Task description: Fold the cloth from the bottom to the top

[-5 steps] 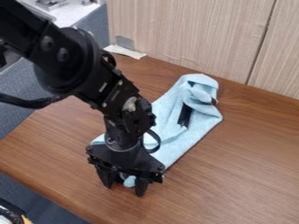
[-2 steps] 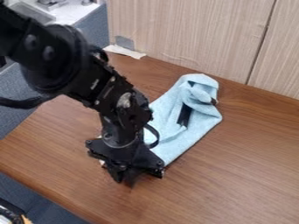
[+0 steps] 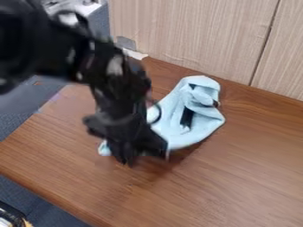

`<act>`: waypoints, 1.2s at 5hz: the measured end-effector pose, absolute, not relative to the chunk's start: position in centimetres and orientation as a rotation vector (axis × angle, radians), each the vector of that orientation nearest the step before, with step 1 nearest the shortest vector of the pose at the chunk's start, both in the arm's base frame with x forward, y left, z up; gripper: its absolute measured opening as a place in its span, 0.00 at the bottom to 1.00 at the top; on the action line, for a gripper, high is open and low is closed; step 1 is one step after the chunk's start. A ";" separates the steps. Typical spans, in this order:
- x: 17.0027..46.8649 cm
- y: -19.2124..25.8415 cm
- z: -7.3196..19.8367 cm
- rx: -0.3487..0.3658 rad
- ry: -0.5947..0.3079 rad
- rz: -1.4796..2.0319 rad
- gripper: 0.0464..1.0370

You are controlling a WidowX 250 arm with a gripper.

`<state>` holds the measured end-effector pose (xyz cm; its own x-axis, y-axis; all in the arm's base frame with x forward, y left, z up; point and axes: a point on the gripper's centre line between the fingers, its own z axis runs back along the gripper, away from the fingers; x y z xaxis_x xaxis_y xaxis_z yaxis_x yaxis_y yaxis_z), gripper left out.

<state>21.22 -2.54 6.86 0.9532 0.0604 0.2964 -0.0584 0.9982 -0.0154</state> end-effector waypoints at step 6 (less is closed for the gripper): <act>37.1 -5.8 5.4 -0.006 -0.319 -0.010 0.02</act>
